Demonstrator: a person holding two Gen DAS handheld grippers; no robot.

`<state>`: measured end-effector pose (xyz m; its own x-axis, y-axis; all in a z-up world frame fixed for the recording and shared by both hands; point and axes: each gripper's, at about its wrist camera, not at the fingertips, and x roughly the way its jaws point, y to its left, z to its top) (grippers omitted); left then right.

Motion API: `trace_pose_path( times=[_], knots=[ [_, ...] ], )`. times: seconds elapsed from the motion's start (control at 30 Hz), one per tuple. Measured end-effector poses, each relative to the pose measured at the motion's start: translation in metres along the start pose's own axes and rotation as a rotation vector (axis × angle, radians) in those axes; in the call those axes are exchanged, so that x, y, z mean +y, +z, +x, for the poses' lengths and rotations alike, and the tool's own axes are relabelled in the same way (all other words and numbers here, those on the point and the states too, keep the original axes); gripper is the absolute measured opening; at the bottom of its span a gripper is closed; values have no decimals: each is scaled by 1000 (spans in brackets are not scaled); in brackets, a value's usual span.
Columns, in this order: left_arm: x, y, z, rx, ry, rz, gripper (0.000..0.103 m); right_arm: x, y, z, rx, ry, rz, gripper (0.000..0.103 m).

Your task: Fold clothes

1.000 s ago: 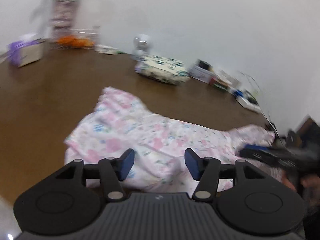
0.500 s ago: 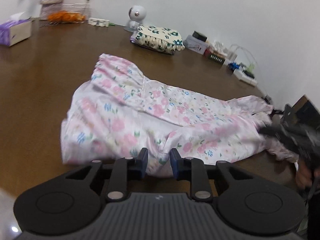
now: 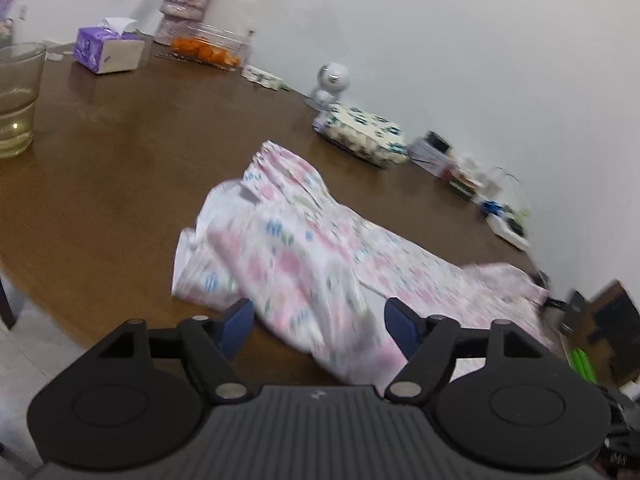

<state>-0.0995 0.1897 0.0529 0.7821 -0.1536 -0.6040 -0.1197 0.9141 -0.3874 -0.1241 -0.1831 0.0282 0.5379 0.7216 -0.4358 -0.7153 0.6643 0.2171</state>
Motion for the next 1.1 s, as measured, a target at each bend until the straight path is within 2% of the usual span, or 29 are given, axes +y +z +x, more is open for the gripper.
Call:
trace_pose_path(
  times=[0.1,0.13,0.17,0.2,0.23,0.33,0.4,0.5,0.53,0.6,0.67,0.73,0.8,0.87,0.93,1.03,1.1],
  knots=[
    [-14,10,26,9,103,87,74,0,1,35,54,-31,27,33],
    [-15,10,31,15,122,113,70,1,0,46,77,-48,29,33],
    [-16,10,35,26,139,135,46,2,-2,54,97,-65,27,33],
    [-14,8,36,46,151,147,7,3,-6,58,114,-81,23,33],
    [-8,4,34,65,157,146,3,5,-9,61,131,-96,12,33],
    [18,-12,10,63,193,77,5,11,-19,57,165,-128,-54,33],
    [29,-19,-4,52,238,31,13,12,-24,51,176,-126,-82,36],
    [39,-25,-23,18,294,-27,23,3,-17,47,185,-94,-54,38],
    [37,-22,-29,-12,282,-37,27,0,-12,46,174,-90,-41,38],
    [26,-15,-35,-51,223,-16,43,-5,-2,48,155,-95,-26,39],
    [7,-11,-31,-58,134,69,52,-7,4,52,150,-99,-18,39],
    [-9,-13,-21,-30,83,163,54,-5,6,57,164,-99,-19,39],
    [-16,-19,-13,1,62,233,56,3,0,52,153,-78,-52,41],
    [-10,-25,-13,10,60,244,56,13,-10,41,126,-55,-112,54],
    [5,-27,-15,22,62,205,56,22,-21,32,99,-34,-170,60],
    [26,-28,-16,40,73,122,58,30,-29,35,144,-33,-216,57],
    [31,-31,-28,-1,-6,136,67,29,-34,38,150,-48,-234,46]
  ],
)
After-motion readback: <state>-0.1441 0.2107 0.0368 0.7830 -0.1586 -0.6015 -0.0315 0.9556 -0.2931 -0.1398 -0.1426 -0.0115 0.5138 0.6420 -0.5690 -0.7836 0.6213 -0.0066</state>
